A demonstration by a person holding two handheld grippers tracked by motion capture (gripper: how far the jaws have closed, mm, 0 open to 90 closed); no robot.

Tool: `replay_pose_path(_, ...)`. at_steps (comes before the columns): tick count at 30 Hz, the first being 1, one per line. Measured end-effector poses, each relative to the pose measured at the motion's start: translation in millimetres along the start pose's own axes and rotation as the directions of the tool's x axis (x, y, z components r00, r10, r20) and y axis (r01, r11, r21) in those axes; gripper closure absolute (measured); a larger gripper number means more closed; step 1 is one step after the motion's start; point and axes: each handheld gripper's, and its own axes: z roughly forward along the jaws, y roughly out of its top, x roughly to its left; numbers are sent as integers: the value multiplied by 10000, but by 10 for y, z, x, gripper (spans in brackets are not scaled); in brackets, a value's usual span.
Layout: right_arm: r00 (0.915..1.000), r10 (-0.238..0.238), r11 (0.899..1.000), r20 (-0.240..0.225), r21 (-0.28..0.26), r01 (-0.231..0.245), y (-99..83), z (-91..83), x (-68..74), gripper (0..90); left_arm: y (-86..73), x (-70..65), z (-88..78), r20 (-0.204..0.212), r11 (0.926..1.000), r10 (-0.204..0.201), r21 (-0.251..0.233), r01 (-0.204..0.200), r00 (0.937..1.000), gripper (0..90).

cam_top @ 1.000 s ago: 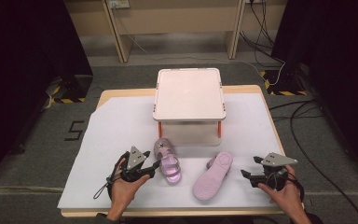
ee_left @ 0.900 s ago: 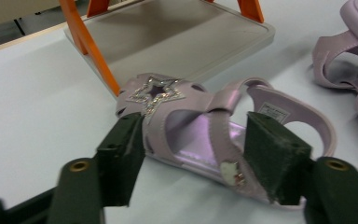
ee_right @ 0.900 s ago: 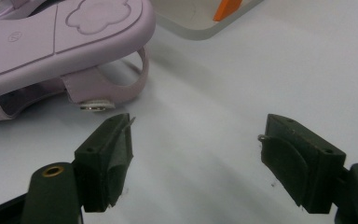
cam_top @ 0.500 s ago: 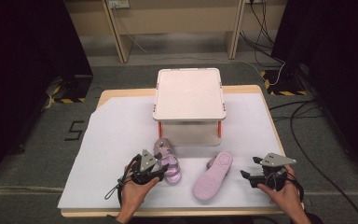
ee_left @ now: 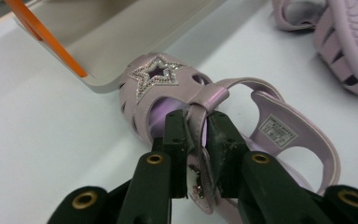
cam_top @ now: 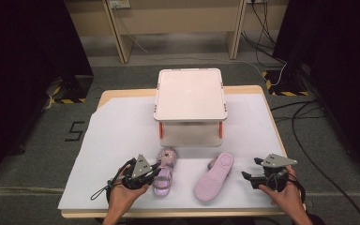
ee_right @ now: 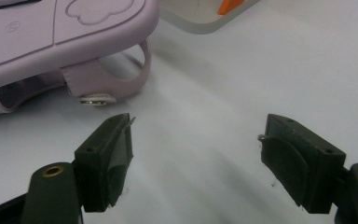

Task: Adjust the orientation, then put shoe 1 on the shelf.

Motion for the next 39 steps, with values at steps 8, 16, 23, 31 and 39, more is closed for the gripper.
replay_pose_path(8, 10000, -25, 10000, -5, -7, 25, 1, 1, -2, 253, -17, -9, 16, -104, 9999, -88, 132, 90, 9999, 627)
replay_pose_path(16, 10000, 1, 10000, -8, -6, -1, -10, 19, -36, 252, 3, -19, 75, -585, 9998, 1, 220, 12, 9983, 412)
replay_pose_path(23, 9999, -97, 10000, -76, 14, 97, -6, 21, -23, 252, 42, -72, 180, -795, 9993, 361, 134, -352, 9962, 391)
replay_pose_path(31, 10000, 3, 10000, -29, -3, -3, -20, 7, -34, 252, 84, -32, 283, -818, 9977, 671, 45, -669, 9944, 652)
replay_pose_path(39, 9999, -126, 9999, -107, -36, 125, -8, 12, -10, 252, 121, 27, 218, -1072, 9976, 378, -542, -438, 9935, 794)
